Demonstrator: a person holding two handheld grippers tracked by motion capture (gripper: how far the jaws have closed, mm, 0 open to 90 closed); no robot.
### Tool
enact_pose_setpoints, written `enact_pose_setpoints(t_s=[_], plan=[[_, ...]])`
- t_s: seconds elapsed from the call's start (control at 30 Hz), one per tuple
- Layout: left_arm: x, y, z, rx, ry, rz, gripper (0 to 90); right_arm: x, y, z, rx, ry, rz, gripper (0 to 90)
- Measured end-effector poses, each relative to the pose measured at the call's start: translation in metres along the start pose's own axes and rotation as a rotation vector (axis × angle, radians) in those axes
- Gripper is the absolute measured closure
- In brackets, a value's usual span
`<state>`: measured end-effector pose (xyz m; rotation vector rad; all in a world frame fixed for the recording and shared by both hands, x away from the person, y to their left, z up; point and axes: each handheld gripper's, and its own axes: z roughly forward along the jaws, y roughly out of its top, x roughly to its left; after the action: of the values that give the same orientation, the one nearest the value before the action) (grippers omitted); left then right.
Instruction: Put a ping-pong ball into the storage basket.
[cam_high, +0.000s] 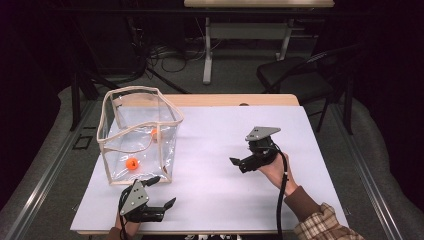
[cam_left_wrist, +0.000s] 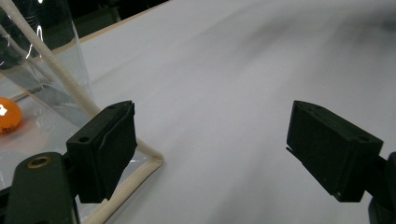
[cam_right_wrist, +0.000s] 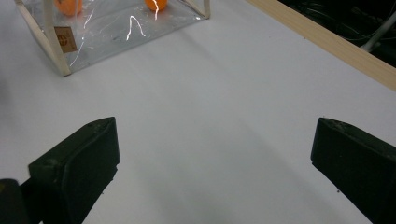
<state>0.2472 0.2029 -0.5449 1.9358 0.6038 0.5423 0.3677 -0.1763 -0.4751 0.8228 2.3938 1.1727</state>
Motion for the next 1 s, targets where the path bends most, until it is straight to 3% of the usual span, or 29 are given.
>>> enact_pose_setpoints(t_s=[1.0], plan=[[0.000, 0.000, 0.001, 0.001, -0.003, -0.001, 15.9, 0.020, -0.056, -0.017, 0.019, -0.021, -0.018, 1.4]])
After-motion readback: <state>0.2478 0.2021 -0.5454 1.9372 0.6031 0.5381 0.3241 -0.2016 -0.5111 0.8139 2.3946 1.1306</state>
